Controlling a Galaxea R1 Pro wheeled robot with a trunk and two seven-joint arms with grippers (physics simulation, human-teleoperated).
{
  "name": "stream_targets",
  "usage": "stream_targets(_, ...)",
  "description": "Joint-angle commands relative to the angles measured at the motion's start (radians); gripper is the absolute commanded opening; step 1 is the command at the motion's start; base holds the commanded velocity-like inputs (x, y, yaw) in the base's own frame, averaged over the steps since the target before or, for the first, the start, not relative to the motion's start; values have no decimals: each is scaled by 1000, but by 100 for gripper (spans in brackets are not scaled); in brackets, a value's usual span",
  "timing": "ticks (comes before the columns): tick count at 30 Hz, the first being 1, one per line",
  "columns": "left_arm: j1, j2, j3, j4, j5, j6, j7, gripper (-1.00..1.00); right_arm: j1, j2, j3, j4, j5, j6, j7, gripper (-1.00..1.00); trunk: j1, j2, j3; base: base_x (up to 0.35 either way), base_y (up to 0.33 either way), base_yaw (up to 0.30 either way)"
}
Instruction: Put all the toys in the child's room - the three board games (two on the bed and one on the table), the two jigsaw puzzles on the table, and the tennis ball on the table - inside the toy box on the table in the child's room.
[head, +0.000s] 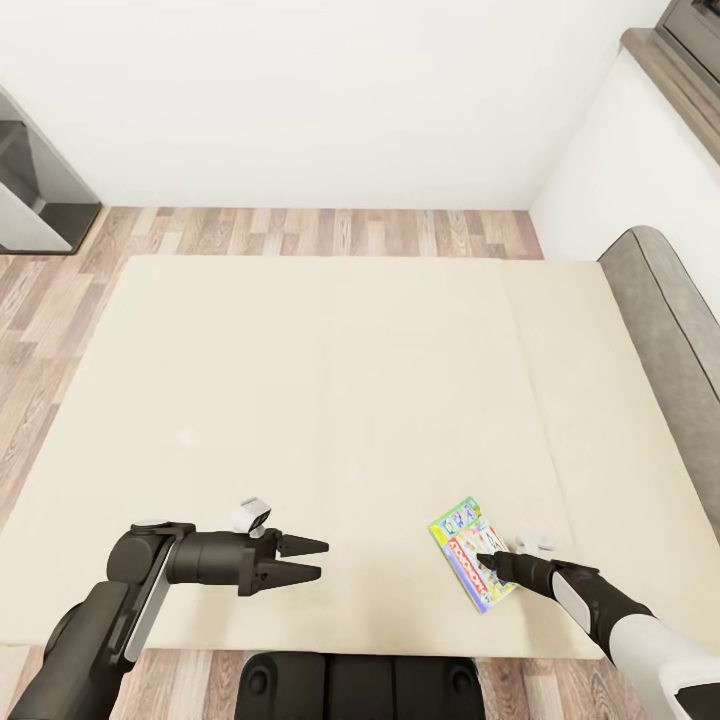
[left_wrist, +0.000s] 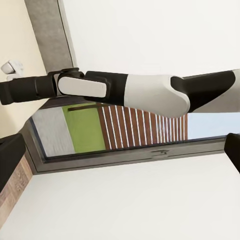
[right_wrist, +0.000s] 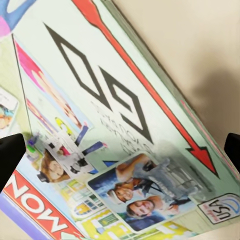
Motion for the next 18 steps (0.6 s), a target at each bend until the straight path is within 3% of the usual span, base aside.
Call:
stream_targets(1, 0, 1, -2, 0, 3, 11, -1, 100, 0, -1, 7, -1, -10, 5, 0, 100, 1, -1, -1, 0, 0, 0)
stream_targets(18, 0, 1, -2, 0, 3, 11, -1, 100, 0, -1, 11, -1, -2, 7, 8, 100, 1, -1, -1, 0, 0, 0)
